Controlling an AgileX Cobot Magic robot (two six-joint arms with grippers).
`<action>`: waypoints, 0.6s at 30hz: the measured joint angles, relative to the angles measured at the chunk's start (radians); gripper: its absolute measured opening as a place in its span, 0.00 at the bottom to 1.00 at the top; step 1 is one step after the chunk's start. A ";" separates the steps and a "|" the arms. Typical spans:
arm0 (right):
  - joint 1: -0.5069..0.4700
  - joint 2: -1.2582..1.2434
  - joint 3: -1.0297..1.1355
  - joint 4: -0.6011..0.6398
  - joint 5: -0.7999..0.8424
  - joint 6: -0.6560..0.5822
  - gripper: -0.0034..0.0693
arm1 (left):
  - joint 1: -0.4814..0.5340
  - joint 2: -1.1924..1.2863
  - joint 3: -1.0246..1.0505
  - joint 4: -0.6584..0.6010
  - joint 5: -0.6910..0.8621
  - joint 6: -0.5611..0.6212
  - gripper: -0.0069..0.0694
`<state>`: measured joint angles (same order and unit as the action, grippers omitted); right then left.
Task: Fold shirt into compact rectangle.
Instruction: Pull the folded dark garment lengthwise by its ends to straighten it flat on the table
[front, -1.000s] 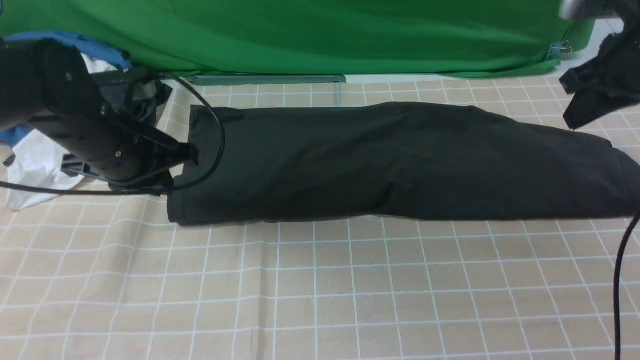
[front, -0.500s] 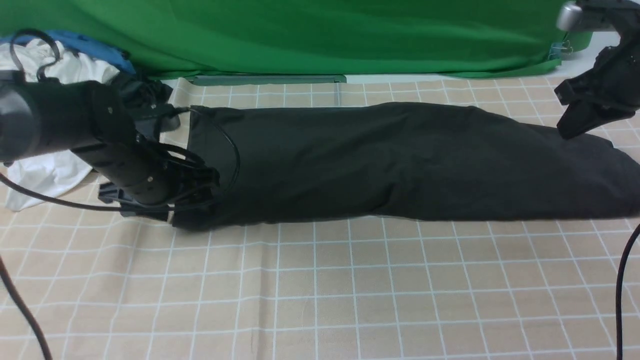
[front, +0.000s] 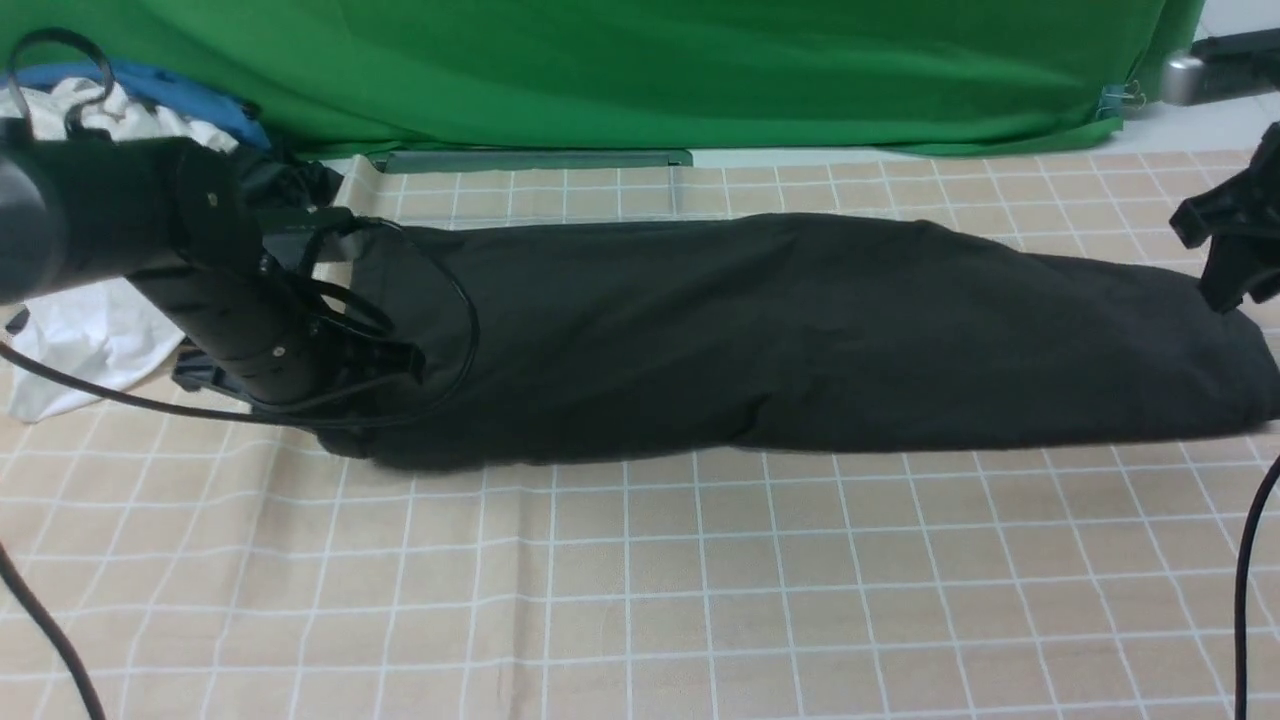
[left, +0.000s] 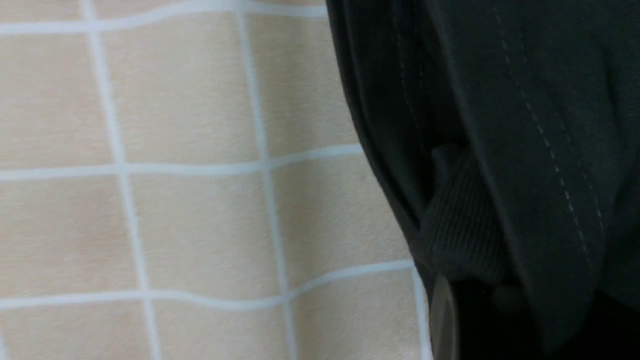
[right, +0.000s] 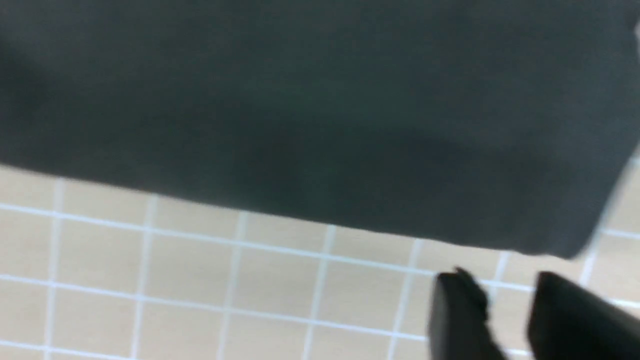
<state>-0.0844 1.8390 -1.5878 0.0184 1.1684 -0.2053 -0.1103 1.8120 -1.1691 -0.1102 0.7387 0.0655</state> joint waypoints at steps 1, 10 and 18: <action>-0.011 0.004 0.000 0.000 -0.003 0.011 0.61 | 0.000 -0.018 -0.001 0.028 0.004 -0.009 0.23; -0.116 0.137 0.001 0.039 -0.007 0.079 0.80 | 0.000 -0.042 -0.001 0.088 0.027 -0.020 0.23; -0.112 0.269 0.001 0.068 -0.034 0.071 0.70 | 0.000 -0.042 -0.001 0.097 0.032 -0.040 0.23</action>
<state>-0.1966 2.1076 -1.5867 0.0868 1.1341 -0.1342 -0.1103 1.7703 -1.1701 -0.0134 0.7711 0.0252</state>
